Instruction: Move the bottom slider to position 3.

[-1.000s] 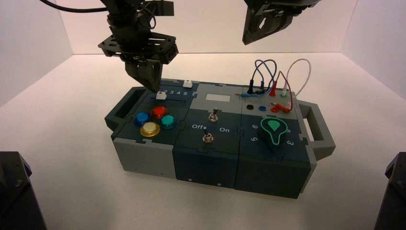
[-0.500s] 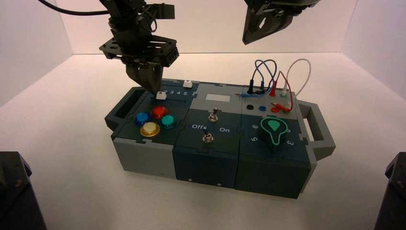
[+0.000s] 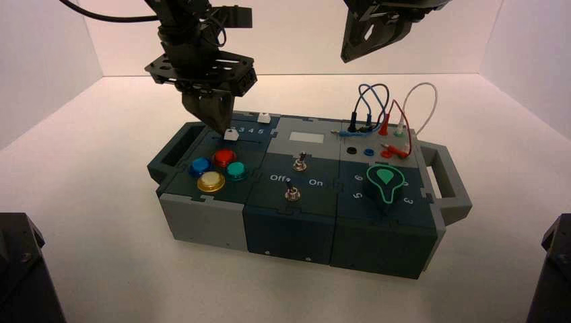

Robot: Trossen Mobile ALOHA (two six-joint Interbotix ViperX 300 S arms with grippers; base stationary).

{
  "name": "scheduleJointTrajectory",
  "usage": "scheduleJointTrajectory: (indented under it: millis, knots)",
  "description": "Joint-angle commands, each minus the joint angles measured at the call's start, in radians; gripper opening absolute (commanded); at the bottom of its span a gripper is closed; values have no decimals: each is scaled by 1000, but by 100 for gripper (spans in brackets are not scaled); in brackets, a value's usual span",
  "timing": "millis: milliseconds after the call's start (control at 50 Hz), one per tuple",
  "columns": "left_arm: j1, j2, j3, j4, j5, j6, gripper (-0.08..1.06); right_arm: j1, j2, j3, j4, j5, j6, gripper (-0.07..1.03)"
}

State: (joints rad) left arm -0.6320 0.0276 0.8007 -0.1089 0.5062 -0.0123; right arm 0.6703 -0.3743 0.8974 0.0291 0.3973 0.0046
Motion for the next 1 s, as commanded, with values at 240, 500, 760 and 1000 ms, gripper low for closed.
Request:
scheduleJointTrajectory:
  millis: [240,500,760,1000]
  knots:
    - [-17,-3,-20,-3,-5,-5,-3,3,-17,-21,3,-8,0,-2]
    - [-23,2,-21,-6,-5,-8,-3,3,-18,-21,3,-8,-2,-2]
    - [-23,2,-17,2,-9,-8,-3,5,-18,-20,2,-8,0,-2]
    - [26,-61,8,21,-9,-6,-3,3,-28,-20,2,-8,0,-2]
